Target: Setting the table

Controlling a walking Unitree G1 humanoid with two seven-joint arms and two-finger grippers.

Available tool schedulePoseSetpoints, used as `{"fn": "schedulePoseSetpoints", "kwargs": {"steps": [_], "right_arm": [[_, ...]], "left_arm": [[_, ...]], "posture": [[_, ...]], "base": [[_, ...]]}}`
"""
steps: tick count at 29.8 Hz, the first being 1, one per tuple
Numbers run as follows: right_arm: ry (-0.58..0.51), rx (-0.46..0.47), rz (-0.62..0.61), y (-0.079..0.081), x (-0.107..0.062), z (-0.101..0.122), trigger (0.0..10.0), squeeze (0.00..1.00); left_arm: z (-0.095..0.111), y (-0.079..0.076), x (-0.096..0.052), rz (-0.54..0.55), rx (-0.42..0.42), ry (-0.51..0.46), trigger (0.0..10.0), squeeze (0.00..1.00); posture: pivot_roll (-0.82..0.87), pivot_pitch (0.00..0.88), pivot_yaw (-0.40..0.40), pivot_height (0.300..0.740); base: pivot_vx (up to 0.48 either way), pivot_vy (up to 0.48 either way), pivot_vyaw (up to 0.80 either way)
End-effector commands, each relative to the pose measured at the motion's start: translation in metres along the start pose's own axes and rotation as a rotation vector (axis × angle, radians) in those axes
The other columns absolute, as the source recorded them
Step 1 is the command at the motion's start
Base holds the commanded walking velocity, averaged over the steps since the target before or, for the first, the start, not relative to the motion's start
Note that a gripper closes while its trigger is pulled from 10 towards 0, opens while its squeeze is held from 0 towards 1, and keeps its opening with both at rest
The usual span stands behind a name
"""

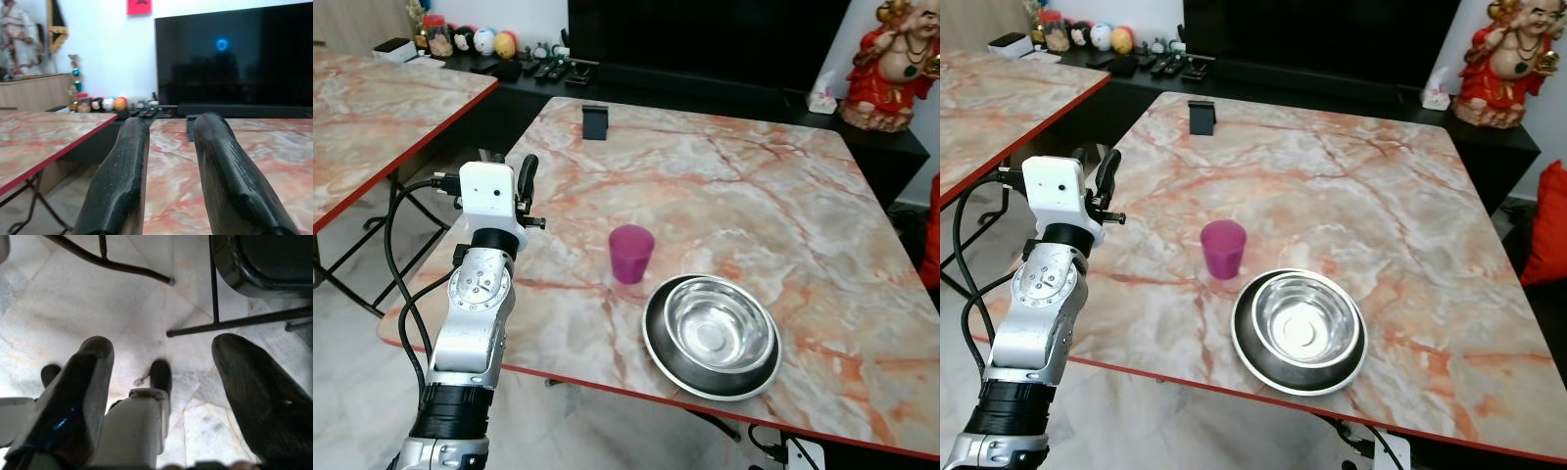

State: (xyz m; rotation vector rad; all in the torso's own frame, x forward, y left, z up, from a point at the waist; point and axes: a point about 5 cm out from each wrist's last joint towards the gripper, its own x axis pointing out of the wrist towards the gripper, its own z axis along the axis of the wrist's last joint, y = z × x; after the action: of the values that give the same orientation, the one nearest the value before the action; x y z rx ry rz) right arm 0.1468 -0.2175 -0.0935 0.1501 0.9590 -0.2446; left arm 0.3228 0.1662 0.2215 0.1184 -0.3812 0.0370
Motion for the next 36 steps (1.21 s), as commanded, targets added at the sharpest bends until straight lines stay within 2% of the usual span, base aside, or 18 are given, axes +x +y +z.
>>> {"fn": "schedulePoseSetpoints", "kwargs": {"steps": [1,36], "right_arm": [[0.001,-0.003,-0.015,-0.0058,-0.0013,-0.0022,10.0,0.0],[-0.007,0.003,-0.015,-0.0054,-0.0009,-0.0002,10.0,0.0]], "left_arm": [[0.0064,-0.0067,0.0023,-0.021,-0.019,-0.017,10.0,0.0],[0.0047,-0.007,0.0042,-0.031,-0.021,-0.002,10.0,0.0]], "posture": [[0.13,0.0,-0.038,0.74],[0.12,0.0,-0.035,0.74]], "base": [[0.0,0.349,0.0],[0.0,0.364,0.0]]}}
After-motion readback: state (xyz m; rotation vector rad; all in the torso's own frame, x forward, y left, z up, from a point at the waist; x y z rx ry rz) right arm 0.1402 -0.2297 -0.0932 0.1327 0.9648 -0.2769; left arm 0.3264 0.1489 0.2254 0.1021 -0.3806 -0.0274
